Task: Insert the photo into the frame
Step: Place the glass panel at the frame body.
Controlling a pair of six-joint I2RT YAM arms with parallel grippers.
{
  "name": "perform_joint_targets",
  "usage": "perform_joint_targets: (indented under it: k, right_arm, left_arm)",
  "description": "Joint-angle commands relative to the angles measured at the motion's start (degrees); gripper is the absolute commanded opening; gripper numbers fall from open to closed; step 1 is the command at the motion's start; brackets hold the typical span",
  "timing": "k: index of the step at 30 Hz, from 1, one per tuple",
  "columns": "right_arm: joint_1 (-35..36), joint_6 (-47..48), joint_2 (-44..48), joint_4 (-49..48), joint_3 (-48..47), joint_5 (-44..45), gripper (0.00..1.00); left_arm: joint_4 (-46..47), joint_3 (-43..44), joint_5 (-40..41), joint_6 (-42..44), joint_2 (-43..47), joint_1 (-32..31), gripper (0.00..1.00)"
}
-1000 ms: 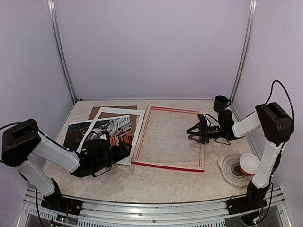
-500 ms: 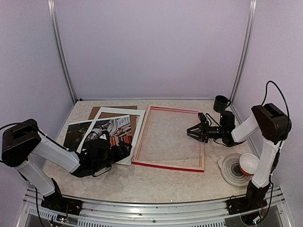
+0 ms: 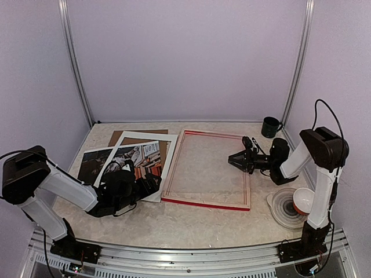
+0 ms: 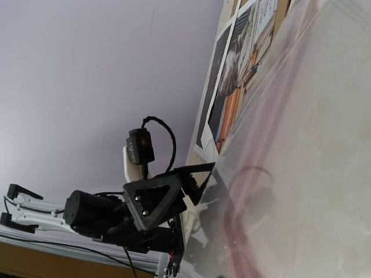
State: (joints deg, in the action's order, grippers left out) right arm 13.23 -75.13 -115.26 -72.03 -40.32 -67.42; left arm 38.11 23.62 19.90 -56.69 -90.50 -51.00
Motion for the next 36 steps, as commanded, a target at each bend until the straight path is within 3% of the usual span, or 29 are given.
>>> perform_joint_targets:
  k: [1,13,17,22,27,36]
  right_arm:
    - [0.8,0.5,-1.2,-2.3,-0.9,-1.4,0.23]
    - [0.8,21.9,6.7,22.3,-4.0,-1.3,0.09]
    - [0.8,21.7,7.9,18.8,-3.5,-1.6,0.03]
    - [0.8,20.3,8.7,15.0,-3.5,-1.9,0.03]
    - [0.7,25.7,8.6,25.2,-5.2,0.7,0.06]
    - [0.4,23.9,4.9,23.0,-3.4,2.5,0.07]
  left_arm:
    - [-0.2,0.9,0.3,0.9,0.7,-0.5,0.99]
    - [0.1,1.1,-0.2,0.7,-0.2,-0.5,0.99]
    - [0.2,0.8,-0.1,0.5,-0.1,-0.6,0.99]
    - [0.2,0.3,0.1,0.4,0.2,-0.7,0.99]
    - [0.1,0.3,0.3,0.3,0.6,-0.8,0.99]
    - [0.2,0.0,0.4,0.0,0.4,-0.9,0.99]
